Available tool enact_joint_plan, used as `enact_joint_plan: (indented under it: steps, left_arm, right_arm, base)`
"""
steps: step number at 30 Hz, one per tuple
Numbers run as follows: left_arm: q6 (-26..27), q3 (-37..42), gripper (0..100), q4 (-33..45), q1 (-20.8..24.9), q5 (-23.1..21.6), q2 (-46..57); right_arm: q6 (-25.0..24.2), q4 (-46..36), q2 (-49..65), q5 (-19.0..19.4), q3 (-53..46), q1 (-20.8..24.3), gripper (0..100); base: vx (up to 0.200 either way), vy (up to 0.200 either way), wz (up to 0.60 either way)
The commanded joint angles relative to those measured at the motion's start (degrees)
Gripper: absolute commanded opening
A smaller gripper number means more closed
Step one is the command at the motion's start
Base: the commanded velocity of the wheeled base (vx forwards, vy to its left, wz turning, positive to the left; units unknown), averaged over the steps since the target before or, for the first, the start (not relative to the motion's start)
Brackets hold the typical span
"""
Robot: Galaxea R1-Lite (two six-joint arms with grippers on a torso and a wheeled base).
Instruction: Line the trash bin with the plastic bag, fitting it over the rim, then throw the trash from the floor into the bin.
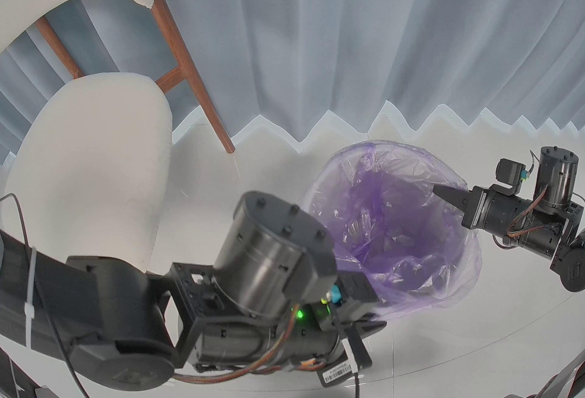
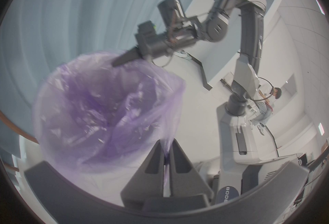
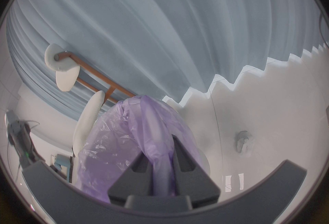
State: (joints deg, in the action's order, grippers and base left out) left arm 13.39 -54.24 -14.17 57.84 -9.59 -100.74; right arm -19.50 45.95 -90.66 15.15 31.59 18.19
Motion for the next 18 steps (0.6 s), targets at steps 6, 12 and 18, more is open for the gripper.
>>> enact_joint_plan:
  steps: [6, 12, 18]
  left_arm:
    - [0.1, 4.6, 0, -0.7, 3.2, 0.0, -0.4]
    - [0.8, 5.6, 0, -0.8, -1.8, 0.5, -2.3]
    - [0.8, 5.3, 0, -0.9, -4.4, 0.5, -4.1]
  right_arm:
    - [-3.6, -0.3, -0.7, -0.1, 3.8, -0.4, 0]
    - [-5.7, -0.5, 0.6, -0.1, 3.5, -0.3, 0]
    - [-8.9, -0.6, 1.8, -0.1, 4.3, -0.3, 0]
  base:
    - [0.000, 0.000, 0.00]
    - [0.000, 0.000, 0.00]
    - [0.000, 0.000, 0.00]
